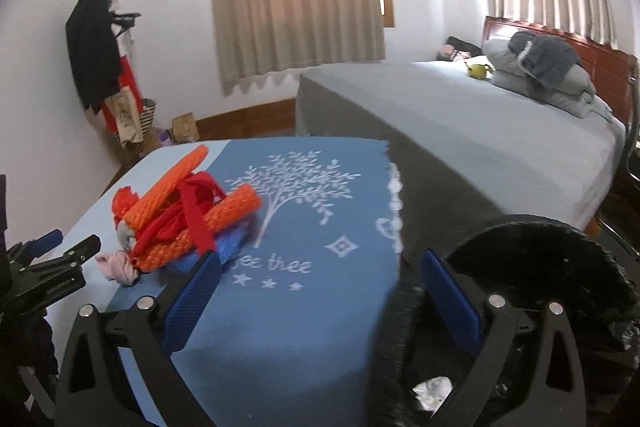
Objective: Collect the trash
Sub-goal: 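Grasp the pink sock ball from the pile with the left tool, then grasp the orange foam mesh sleeve with the right tool while the left tool holds the pink ball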
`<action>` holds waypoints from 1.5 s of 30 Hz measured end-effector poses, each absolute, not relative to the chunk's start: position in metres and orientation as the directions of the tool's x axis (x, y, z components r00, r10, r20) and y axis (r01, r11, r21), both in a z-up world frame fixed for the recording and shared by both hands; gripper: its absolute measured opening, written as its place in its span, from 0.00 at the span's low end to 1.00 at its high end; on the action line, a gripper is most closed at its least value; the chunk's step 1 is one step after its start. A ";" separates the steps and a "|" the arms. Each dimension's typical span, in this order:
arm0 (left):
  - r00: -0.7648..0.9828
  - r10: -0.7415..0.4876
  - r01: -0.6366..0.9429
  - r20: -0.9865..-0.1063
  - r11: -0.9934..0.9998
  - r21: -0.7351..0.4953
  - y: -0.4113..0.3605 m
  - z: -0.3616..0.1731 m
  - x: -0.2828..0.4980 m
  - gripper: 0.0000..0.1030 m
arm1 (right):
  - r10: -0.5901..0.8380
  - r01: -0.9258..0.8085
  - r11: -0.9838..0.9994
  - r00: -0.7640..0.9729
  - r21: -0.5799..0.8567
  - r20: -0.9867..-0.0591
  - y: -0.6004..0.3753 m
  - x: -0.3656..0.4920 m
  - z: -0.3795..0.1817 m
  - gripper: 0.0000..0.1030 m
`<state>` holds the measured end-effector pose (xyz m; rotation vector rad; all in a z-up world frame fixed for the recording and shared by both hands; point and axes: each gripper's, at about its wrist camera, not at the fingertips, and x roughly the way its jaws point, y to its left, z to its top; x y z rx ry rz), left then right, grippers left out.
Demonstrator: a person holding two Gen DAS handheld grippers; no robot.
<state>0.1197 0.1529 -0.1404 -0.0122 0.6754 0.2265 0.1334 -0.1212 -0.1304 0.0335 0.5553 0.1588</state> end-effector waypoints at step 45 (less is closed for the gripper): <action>0.787 0.040 -0.142 -0.616 0.983 -0.118 0.167 -0.129 0.108 0.36 | 0.217 -0.218 0.974 0.815 0.062 -0.537 -0.077 0.153 -0.138 0.95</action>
